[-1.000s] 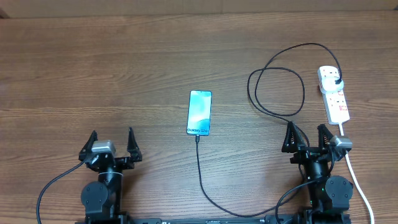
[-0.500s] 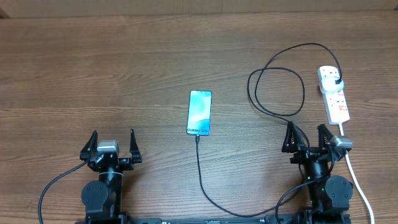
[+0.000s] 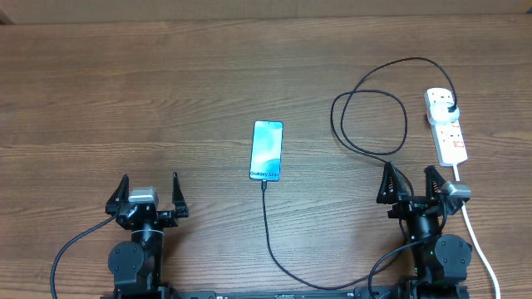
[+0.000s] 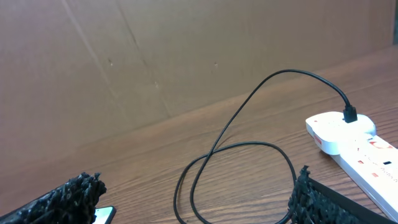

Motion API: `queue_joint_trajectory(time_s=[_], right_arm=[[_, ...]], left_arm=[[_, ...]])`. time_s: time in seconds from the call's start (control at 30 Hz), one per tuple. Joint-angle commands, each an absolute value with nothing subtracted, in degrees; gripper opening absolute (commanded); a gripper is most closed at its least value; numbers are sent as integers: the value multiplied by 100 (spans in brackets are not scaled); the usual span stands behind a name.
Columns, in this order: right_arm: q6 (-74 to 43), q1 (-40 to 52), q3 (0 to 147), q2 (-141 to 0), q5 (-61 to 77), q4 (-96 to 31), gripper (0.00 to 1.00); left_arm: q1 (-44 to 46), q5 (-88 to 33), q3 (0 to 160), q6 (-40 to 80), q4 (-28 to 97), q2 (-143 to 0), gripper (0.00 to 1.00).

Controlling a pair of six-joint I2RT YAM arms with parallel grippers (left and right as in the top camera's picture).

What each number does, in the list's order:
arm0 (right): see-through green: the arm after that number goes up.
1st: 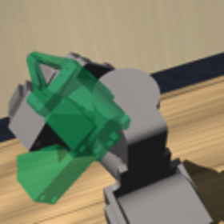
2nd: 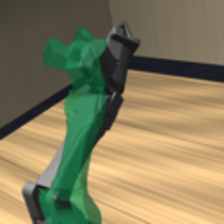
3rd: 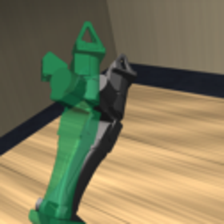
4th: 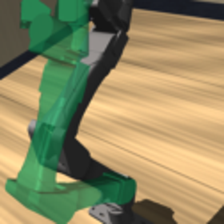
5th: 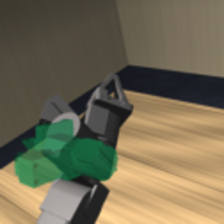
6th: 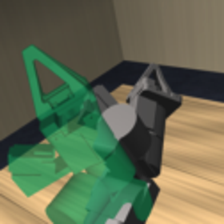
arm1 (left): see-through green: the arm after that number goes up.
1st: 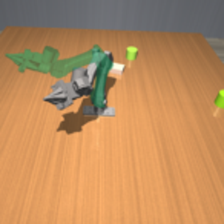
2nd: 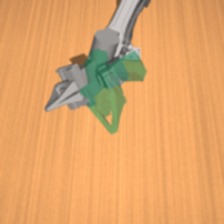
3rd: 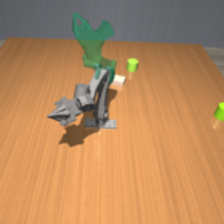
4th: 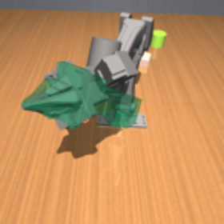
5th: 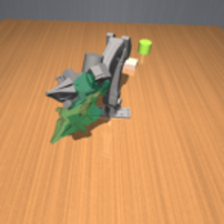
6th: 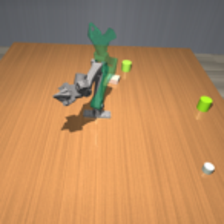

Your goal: Plug charger to phone and switch on socket

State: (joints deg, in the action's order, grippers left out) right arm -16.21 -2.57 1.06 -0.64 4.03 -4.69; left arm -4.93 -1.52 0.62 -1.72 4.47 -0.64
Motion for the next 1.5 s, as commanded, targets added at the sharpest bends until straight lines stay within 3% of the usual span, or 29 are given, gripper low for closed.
queue_joint_trajectory(time_s=[0.0, 0.33, 0.6, 1.47], right_arm=[[-1531, -235, 43, -16, 366, -447, 100], [-1428, -231, 45, -16, 261, -467, 100], [-287, -220, 43, -16, 399, -467, 100], [-788, 134, 43, -16, 305, -462, 100]], left_arm=[[-523, -193, 25, -283, 443, -23, 100], [-523, -193, 27, -283, 443, -25, 99], [-523, -193, 27, -283, 443, -25, 99], [-523, -193, 25, -283, 443, -25, 99]])
